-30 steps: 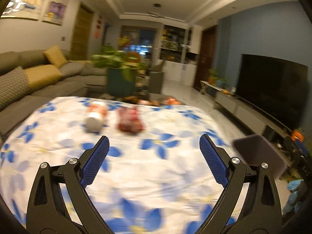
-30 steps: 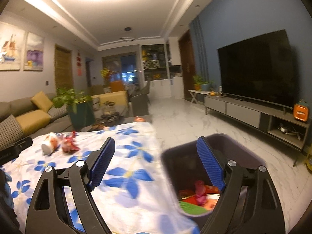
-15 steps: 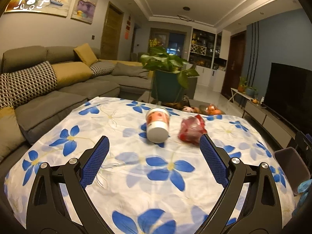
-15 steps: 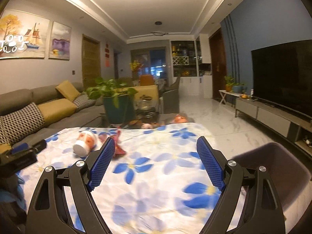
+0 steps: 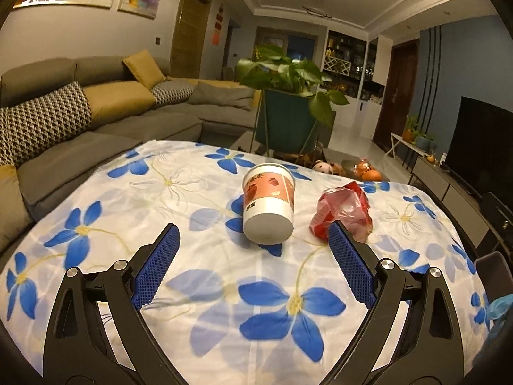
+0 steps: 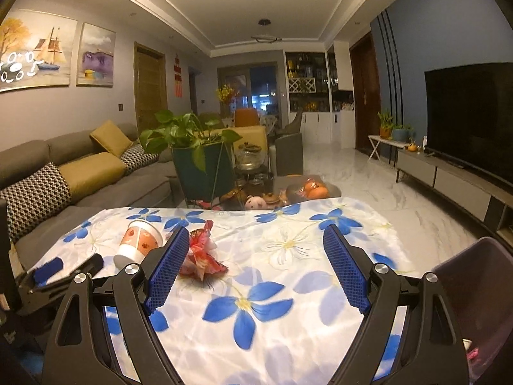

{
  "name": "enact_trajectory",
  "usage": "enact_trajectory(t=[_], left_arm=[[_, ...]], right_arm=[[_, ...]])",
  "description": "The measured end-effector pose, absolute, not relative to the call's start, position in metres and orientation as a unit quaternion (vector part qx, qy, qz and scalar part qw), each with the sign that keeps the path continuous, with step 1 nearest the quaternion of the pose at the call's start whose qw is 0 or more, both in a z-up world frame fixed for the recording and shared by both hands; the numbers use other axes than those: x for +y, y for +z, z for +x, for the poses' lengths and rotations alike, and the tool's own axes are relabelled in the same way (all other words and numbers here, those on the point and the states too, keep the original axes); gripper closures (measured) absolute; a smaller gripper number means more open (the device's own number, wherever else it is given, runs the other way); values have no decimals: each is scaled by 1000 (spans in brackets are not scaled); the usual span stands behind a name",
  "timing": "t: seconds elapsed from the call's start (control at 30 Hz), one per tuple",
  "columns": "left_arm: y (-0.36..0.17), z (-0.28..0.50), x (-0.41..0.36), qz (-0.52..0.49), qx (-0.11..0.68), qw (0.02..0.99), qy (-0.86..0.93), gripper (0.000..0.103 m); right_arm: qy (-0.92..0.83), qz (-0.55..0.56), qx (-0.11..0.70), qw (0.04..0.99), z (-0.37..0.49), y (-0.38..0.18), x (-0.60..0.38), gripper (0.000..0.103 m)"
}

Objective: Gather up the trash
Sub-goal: 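Grasp the white-orange paper cup with the left tool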

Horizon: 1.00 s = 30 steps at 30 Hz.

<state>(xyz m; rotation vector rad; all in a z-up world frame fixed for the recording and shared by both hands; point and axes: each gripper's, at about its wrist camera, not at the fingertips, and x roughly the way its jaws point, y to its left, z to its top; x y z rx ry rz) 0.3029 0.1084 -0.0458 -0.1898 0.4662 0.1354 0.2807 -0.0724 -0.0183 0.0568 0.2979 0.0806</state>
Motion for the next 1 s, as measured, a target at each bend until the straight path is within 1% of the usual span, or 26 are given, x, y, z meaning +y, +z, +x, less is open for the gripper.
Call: enact_trajectory(t=[0.37,0.43,0.5,0.53,0.57,0.6,0.63,0.8,1.0], left_arm=[[-67,378,107,-77,278,956,60,11],[-70,387,109,-78,286,953,55,15],[-75,397,112,-83,302,948,51,24],[-77,400,113,-86,309,946,45,26],[-80,403,114,-89,317,943,39,32],[-84,407,115,-93,328,940,29,40],[-86,410,114,-96,335,937,23,45],[-89,406,122,-134,329,935,-4,47],[-77,379,140,-173,279,945,13,48]], right_arm=[[39,33,157,986,327,-35,-61,20],[42,37,161,985,333,-37,-59,20],[44,37,163,985,338,-39,-56,20],[46,36,164,985,340,-40,-55,20],[49,34,167,984,343,-41,-52,20],[52,34,170,984,346,-42,-50,20],[56,33,174,983,349,-44,-47,20],[67,24,192,979,362,-50,-34,20],[78,20,214,973,374,-59,-17,20]])
